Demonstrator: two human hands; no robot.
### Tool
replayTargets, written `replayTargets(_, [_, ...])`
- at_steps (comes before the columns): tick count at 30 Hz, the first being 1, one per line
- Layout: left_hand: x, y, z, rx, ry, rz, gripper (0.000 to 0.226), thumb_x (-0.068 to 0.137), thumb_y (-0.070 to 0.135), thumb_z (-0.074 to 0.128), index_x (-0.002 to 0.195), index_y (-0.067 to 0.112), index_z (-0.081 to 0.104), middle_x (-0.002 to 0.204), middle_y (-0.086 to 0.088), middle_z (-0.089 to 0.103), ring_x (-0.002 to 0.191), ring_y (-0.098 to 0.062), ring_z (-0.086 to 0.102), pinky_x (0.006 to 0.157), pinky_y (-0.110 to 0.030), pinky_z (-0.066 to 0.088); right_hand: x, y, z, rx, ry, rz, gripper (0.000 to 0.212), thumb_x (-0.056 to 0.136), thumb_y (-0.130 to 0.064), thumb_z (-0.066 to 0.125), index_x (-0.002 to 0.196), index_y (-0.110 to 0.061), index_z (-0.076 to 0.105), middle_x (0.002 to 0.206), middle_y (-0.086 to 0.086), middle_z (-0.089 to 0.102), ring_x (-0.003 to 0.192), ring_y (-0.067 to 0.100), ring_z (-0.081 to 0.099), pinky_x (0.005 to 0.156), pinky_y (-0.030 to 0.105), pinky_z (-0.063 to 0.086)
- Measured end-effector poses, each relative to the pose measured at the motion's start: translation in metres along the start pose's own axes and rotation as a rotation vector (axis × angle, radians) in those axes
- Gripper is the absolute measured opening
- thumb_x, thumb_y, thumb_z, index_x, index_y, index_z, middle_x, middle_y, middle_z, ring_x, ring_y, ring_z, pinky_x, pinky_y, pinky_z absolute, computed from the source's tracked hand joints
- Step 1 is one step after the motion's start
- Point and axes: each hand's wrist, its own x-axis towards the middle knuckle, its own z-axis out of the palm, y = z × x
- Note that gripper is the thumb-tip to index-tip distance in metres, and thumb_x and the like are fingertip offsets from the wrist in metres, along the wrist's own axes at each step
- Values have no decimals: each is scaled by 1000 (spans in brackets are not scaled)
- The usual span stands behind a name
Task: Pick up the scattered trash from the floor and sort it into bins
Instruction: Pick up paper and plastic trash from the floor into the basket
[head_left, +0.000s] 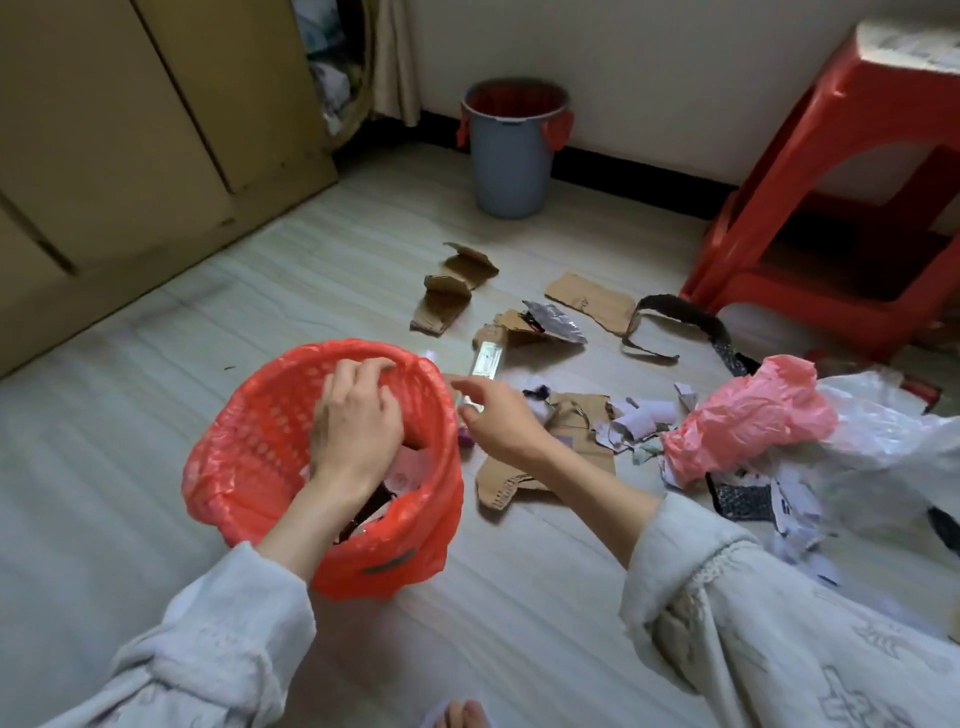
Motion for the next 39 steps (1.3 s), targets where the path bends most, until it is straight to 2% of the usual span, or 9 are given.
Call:
replayTargets(7, [8, 54, 109, 64, -375, 240, 40, 87, 7, 43, 127, 11, 46, 124, -10, 48, 116, -28, 46, 94, -36, 36, 12, 116, -30, -254, 15, 106, 45, 94, -12, 42, 139, -11, 38, 139, 16, 45, 130, 30, 39, 103, 33, 31])
replayTargets(13, [80, 41, 228, 402, -492, 140, 37, 90, 13, 43, 127, 11, 38, 128, -11, 42, 118, -30, 41, 89, -38, 38, 83, 212, -21, -527, -14, 68, 55, 92, -23, 45, 144, -15, 26, 149, 13, 27, 138, 28, 23, 110, 39, 27])
replayTargets(20, [160, -18, 316, 257, -643, -485, 50, 87, 7, 43, 135, 5, 30, 143, -18, 25, 132, -35, 25, 108, -43, 27, 156, 255, 7, -702, -114, 0, 60, 98, -42, 33, 149, -23, 7, 158, 5, -5, 145, 27, -3, 114, 43, 18])
replayTargets(24, [179, -51, 337, 288, -667, -668, 49, 92, 15, 38, 138, 5, 25, 147, -22, 15, 135, -36, 17, 113, -42, 14, 167, 278, 30, -660, 13, -73, 50, 84, -24, 62, 131, -9, 50, 140, 21, 45, 126, 41, 45, 83, 47, 54])
replayTargets(29, [186, -85, 352, 274, -585, -771, 62, 97, 30, 33, 147, 10, 4, 154, -18, -2, 142, -32, -1, 116, -43, 1, 173, 283, 39, -733, 99, -58, 43, 79, -22, 46, 116, -11, 65, 124, 19, 61, 109, 35, 61, 62, 36, 56])
replayTargets(31, [189, -97, 356, 343, -594, -670, 54, 90, 19, 41, 141, 20, 23, 146, -23, 17, 137, -35, 17, 115, -46, 9, 173, 282, 40, -742, 98, -63, 44, 69, -18, 73, 113, -12, 67, 121, 18, 62, 107, 35, 63, 59, 35, 56])
replayTargets(34, [181, -100, 356, 531, -497, -313, 35, 86, 7, 45, 121, 8, 47, 123, -24, 48, 116, -39, 45, 102, -42, 28, 176, 285, 38, -719, 49, -4, 64, 49, -17, 89, 110, -15, 69, 120, 16, 64, 104, 36, 64, 56, 35, 55])
replayTargets(37, [174, -89, 360, 512, -405, -165, 29, 89, -1, 38, 114, 2, 50, 113, -25, 54, 105, -42, 50, 87, -43, 38, 178, 279, 33, -688, 20, 0, 63, 63, -16, 82, 122, -17, 60, 137, 19, 50, 112, 43, 57, 60, 39, 55])
replayTargets(39, [172, -81, 359, 402, -360, -216, 35, 88, -5, 36, 120, 4, 47, 113, -25, 56, 106, -42, 51, 84, -44, 40, 179, 280, 31, -636, -21, -7, 61, 89, -14, 57, 143, -22, 31, 156, 15, 10, 125, 42, 39, 74, 39, 49])
